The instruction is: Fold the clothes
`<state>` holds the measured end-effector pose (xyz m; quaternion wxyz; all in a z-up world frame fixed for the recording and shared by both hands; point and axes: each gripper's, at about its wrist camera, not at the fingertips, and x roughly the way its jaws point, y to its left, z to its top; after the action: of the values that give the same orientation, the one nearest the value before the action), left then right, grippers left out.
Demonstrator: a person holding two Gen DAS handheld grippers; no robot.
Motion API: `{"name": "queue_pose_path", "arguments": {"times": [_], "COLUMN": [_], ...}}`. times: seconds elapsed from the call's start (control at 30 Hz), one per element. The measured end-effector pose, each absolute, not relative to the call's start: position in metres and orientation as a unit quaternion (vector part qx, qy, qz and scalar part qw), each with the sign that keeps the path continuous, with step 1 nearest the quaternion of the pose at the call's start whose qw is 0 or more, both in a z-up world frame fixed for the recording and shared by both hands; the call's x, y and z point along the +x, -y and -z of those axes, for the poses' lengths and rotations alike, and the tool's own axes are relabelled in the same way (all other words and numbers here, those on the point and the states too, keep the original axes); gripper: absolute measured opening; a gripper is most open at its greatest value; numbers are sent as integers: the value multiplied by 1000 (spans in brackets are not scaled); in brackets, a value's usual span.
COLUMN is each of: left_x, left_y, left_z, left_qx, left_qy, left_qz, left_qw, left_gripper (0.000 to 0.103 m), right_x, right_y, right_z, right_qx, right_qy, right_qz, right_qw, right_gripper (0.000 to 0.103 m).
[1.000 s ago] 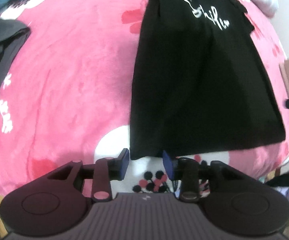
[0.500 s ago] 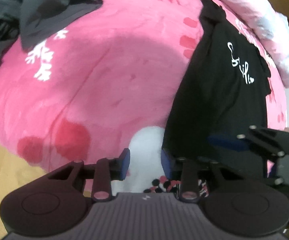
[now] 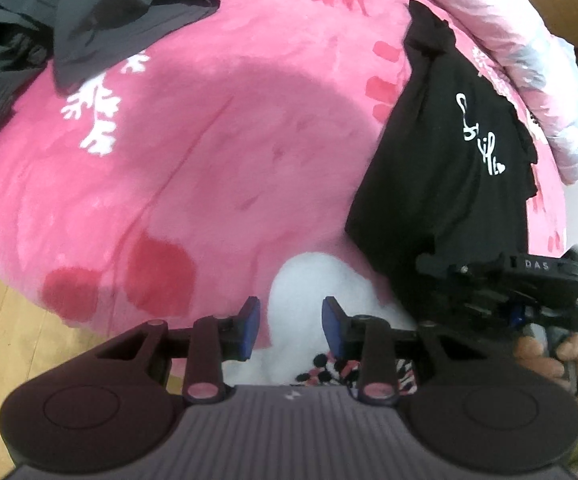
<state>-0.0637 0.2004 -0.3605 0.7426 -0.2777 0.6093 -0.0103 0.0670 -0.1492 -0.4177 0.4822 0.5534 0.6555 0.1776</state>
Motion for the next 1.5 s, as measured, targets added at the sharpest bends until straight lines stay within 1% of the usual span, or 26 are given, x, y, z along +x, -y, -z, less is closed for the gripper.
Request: {"name": "queue_pose_path", "arguments": {"times": [0.07, 0.17, 0.27, 0.37, 0.43, 0.57, 0.63, 0.7, 0.77, 0.83, 0.87, 0.9, 0.93, 0.97, 1.0, 1.1, 1.2, 1.3, 1.37, 1.4, 1.5], "left_x": [-61, -57, -54, -45, -37, -23, -19, -15, -12, -13, -14, -15, -16, -16, -17, -20, -21, -20, -20, -19, -18], "left_y": [-203, -205, -207, -209, -210, -211, -210, -205, -195, -189, -187, -185, -184, -183, -181, -178, -174, -168, -165, -163, -157], "left_z": [361, 360, 360, 365, 373, 395, 404, 409, 414, 422, 426, 428, 430, 430, 429, 427, 425, 421, 419, 418, 414], "left_qx": [-289, -296, -309, -353, -397, -481, -502, -495, -463, -450, -444, -444, -441, -434, -425, -412, -400, -380, -369, -364, -347], "left_qy": [-608, -607, -605, -600, -598, -594, -595, -610, -638, -660, -670, -675, -680, -683, -684, -686, -688, -690, -691, -691, -691], "left_qz": [16, 22, 28, 47, 65, 85, 86, 98, 101, 89, 83, 77, 72, 69, 67, 59, 56, 57, 57, 56, 55], "left_qw": [739, 737, 733, 717, 693, 639, 621, 611, 607, 595, 589, 584, 582, 584, 588, 597, 603, 614, 619, 622, 631], "left_gripper": [34, 35, 36, 39, 45, 45, 45, 45, 42, 37, 33, 23, 19, 16, 11, 7, 6, 6, 5, 5, 5], "right_x": [61, 61, 61, 58, 58, 65, 64, 61, 55, 46, 39, 32, 26, 21, 18, 13, 7, -1, -5, -7, -6], "right_y": [157, 152, 130, 112, 106, 90, 79, 68, 59, 46, 41, 37, 35, 34, 39, 63, 114, 206, 277, 313, 379], "right_z": [423, 417, 412, 406, 397, 371, 360, 354, 346, 345, 344, 343, 341, 339, 338, 330, 313, 297, 293, 291, 301], "right_qx": [580, 577, 562, 537, 497, 389, 328, 273, 213, 153, 125, 100, 86, 72, 80, 130, 169, 200, 203, 203, 141], "right_qy": [-647, -643, -644, -648, -651, -650, -646, -639, -626, -616, -609, -602, -596, -590, -594, -612, -618, -617, -611, -605, -604], "right_qz": [-161, -182, -212, -230, -244, -294, -320, -342, -366, -388, -402, -412, -420, -426, -429, -423, -370, -243, -134, -78, 1], "right_qw": [468, 469, 473, 489, 519, 583, 610, 632, 655, 669, 672, 676, 679, 682, 676, 655, 673, 721, 754, 766, 784], "right_gripper": [2, 2, 2, 2, 2, 2, 2, 2, 3, 6, 6, 6, 7, 11, 13, 14, 23, 26, 28, 31, 33]}}
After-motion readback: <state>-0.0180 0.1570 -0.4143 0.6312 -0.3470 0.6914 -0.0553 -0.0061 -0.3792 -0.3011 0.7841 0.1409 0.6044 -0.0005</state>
